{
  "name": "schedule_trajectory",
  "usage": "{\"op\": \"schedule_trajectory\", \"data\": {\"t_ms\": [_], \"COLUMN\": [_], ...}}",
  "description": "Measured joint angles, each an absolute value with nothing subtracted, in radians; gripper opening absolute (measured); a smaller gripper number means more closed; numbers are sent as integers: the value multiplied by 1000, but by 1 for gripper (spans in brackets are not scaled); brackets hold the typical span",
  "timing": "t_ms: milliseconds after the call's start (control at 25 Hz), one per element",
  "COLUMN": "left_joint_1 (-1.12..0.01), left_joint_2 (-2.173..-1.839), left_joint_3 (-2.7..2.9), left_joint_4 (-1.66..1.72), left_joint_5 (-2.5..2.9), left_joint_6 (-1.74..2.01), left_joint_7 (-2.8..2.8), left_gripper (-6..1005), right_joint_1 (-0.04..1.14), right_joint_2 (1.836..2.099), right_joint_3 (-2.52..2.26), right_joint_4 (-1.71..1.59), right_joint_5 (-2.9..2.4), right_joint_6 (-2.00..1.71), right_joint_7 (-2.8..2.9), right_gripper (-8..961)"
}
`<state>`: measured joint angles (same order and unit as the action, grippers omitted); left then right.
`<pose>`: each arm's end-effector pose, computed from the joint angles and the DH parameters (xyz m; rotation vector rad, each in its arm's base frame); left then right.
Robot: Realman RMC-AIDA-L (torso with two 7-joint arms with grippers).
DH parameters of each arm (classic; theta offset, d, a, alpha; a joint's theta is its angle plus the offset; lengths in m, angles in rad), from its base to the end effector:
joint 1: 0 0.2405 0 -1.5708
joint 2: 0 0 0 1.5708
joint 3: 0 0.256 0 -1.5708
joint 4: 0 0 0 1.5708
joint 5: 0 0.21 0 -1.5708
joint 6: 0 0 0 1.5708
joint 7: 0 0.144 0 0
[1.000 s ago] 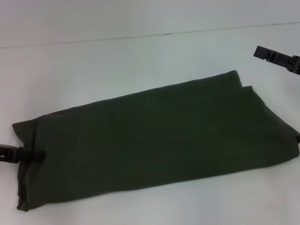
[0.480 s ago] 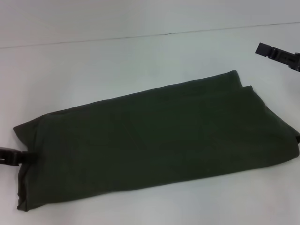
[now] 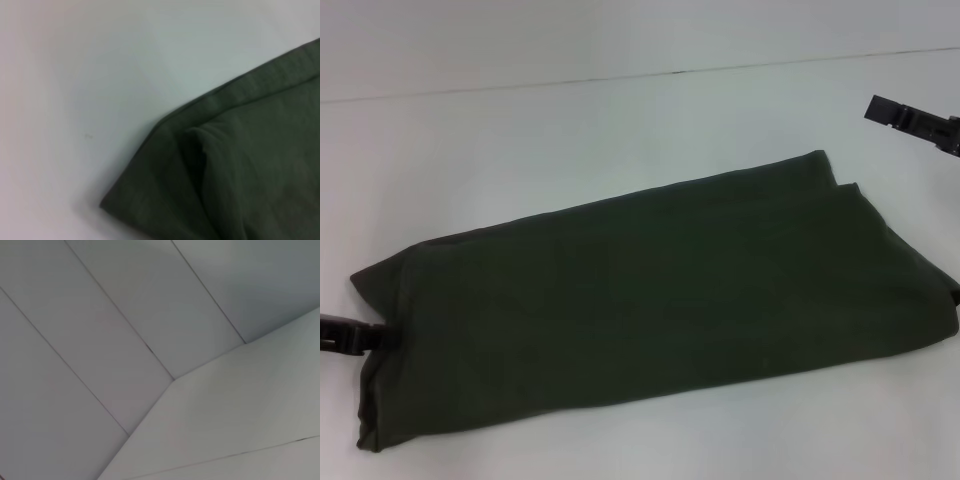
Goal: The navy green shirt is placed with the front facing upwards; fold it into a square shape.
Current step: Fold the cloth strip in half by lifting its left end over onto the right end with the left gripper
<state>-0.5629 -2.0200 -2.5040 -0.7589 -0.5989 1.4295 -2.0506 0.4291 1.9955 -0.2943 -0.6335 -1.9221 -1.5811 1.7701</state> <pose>-0.3304 0.3362 0.0313 -2.4311 -1.4203 -0.0086 0.3270 0.3185 0.0908 -2.0909 1.2322 1.0716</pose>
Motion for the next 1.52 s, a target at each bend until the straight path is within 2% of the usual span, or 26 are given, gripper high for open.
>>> {"op": "schedule_trajectory", "data": {"t_ms": [240, 520, 1240, 1480, 1520], "left_joint_1": [-562, -555, -540, -542, -543], "left_joint_2": [-2019, -1997, -1998, -1997, -1997], "left_joint_3": [-2516, -2541, -2543, -2537, -2536], "left_joint_4": [-767, -784, -827, -825, -825], "left_joint_5": [-608, -647, -644, -641, -641], "left_joint_6": [1424, 1469, 1455, 1456, 1456], "left_joint_7": [-2046, -2038, -2095, -2108, -2110], "left_gripper": [60, 56, 50, 190, 241], "right_joint_1": [425, 425, 424, 424, 424], "right_joint_2": [1997, 1998, 2005, 2003, 2002], "right_joint_3": [-294, -296, -296, -296, -296], "right_joint_4": [-633, -629, -626, -631, -631], "right_joint_5": [-1921, -1927, -1931, -1927, -1927], "right_joint_6": [-1581, -1580, -1581, -1585, -1587], "right_joint_7": [1763, 1756, 1749, 1754, 1754], "right_gripper": [911, 911, 911, 911, 911]}}
